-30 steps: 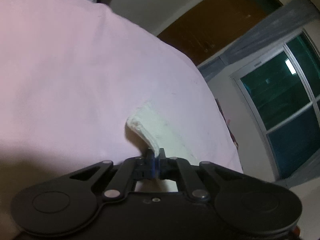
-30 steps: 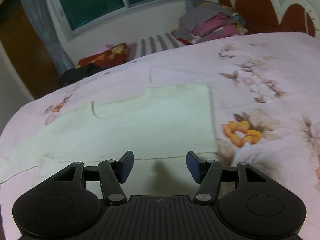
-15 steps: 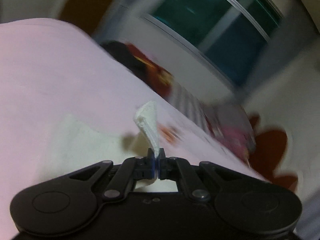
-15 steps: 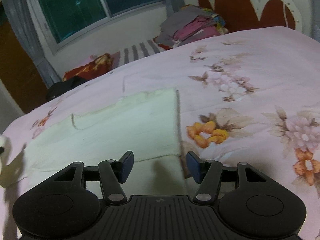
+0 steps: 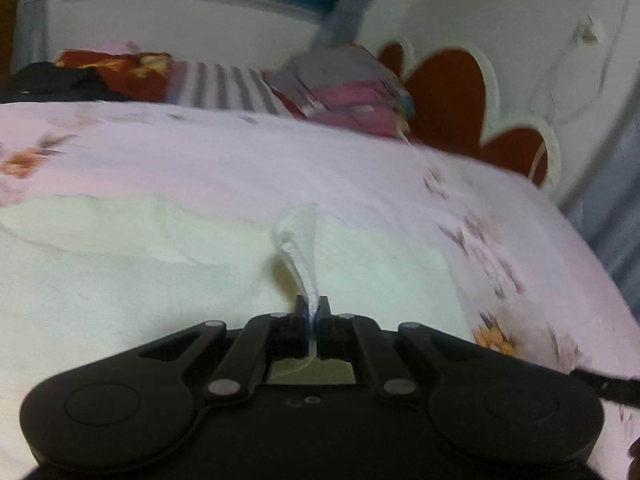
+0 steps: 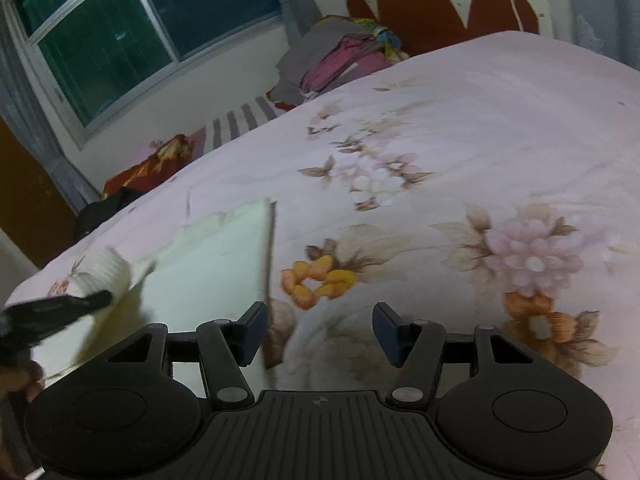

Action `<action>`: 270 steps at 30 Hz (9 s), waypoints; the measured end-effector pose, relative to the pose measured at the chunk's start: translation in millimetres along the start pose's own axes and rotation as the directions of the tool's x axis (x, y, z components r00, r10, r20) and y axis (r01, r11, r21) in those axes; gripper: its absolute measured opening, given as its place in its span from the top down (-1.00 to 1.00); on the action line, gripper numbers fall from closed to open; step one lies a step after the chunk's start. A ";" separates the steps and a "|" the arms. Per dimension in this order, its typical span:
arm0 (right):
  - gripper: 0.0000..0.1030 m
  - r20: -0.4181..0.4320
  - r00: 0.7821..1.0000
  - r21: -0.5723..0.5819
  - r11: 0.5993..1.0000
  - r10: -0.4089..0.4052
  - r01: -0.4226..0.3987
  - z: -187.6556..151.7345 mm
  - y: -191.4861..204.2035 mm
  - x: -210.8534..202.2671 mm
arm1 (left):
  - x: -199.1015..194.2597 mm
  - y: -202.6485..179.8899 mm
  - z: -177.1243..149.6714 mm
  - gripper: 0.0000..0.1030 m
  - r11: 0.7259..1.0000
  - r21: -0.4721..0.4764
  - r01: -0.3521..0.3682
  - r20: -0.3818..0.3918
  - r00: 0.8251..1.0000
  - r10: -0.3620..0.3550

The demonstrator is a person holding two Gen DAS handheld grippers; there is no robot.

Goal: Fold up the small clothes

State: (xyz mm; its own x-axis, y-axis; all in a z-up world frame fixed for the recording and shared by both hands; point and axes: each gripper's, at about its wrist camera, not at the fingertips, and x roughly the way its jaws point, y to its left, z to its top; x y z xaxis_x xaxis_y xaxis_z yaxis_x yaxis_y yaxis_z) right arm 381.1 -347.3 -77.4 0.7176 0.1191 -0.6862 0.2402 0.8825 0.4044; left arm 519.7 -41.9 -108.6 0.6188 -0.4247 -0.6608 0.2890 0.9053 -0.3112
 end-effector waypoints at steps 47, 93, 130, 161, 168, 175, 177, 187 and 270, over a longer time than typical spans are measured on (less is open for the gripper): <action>0.92 0.019 0.988 -0.183 0.972 0.154 -0.148 22.0 119.5 74.8 | -113.9 183.0 -49.9 0.34 0.965 -0.134 -0.224 -0.038 0.975 0.221; 0.33 0.009 0.998 -0.214 0.975 0.062 -0.059 11.5 96.4 78.2 | -111.8 157.2 -1.6 -0.04 0.987 -0.032 -0.156 0.097 0.983 0.159; 0.83 -0.091 0.990 -0.299 0.946 0.105 -0.128 -11.6 171.6 119.1 | -66.2 109.9 -17.4 -0.06 0.984 0.164 -0.066 0.030 0.998 0.062; 0.26 -0.081 0.992 -0.298 0.952 -0.097 0.069 -28.8 124.8 107.5 | -108.6 171.5 -42.3 -0.07 0.970 -0.080 -0.230 -0.004 0.973 0.230; 0.26 -0.051 0.998 -0.197 0.980 -0.045 0.034 -29.2 106.5 56.5 | -147.0 175.1 -72.8 -0.21 0.982 -0.087 -0.168 -0.027 0.986 0.166; -0.35 -0.111 0.993 -0.138 0.990 -0.040 0.024 -53.4 66.2 15.3 | -198.0 158.5 -126.5 -0.52 0.985 -0.089 -0.147 -0.035 0.989 0.144; -0.21 -0.119 0.993 -0.071 0.997 0.002 -0.010 -57.9 47.3 -0.4 | -210.2 151.2 -138.1 -0.47 0.984 -0.105 -0.142 -0.029 0.990 0.140; 0.12 -0.162 0.981 -0.024 0.993 0.107 -0.113 -121.6 -10.8 -92.5 | -245.0 111.7 -188.1 -0.04 0.968 -0.242 -0.064 -0.034 0.998 0.057; 0.94 -0.018 0.924 0.202 0.906 0.382 -0.371 57.5 40.1 37.0 | -121.7 183.6 -18.5 0.94 0.849 -0.497 0.178 0.208 0.975 -0.083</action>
State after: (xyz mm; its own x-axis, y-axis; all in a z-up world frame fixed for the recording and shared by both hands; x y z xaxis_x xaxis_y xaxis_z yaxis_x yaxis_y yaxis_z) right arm 454.9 -333.8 -51.7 0.7433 0.4554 -0.4900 0.0834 0.6637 0.7433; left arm 484.0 175.9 -98.0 0.7313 -0.4883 -0.4762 -0.0077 0.6922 -0.7217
